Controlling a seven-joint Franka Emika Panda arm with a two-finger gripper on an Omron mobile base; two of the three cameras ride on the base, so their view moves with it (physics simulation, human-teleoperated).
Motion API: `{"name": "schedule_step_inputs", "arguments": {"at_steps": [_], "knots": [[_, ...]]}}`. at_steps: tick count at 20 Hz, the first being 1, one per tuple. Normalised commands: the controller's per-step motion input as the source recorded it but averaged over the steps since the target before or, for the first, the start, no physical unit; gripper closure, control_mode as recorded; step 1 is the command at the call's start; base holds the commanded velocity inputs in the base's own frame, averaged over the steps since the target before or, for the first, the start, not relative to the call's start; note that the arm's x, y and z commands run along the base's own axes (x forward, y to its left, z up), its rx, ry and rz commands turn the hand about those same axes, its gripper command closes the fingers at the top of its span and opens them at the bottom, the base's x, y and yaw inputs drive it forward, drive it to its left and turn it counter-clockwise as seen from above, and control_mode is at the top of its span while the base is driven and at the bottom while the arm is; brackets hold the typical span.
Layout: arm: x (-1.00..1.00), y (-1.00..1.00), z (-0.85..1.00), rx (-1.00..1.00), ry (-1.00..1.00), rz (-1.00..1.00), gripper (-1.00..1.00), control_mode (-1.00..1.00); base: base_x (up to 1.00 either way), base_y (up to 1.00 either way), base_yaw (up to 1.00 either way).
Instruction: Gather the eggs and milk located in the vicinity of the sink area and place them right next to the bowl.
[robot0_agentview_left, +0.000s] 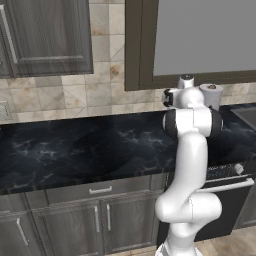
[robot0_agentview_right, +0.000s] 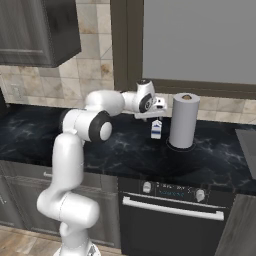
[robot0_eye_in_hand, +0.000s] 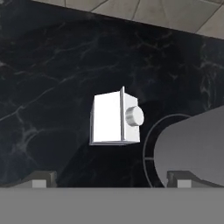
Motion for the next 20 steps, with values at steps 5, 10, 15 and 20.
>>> {"name": "schedule_step_inputs", "arguments": {"at_steps": [5,10,15,20], "knots": [[0.21,-0.07,-0.18,0.01,0.03,0.00,-1.00,-1.00,0.00,0.00,0.00],[0.19,-0.08,-0.18,0.01,0.02,0.00,-1.00,-1.00,0.00,0.00,0.00],[0.18,-0.09,-0.13,0.02,0.03,0.00,-1.00,-1.00,0.00,0.00,0.00],[0.13,-0.05,-0.11,0.01,0.05,0.00,-1.00,-1.00,0.00,0.00,0.00]]}}
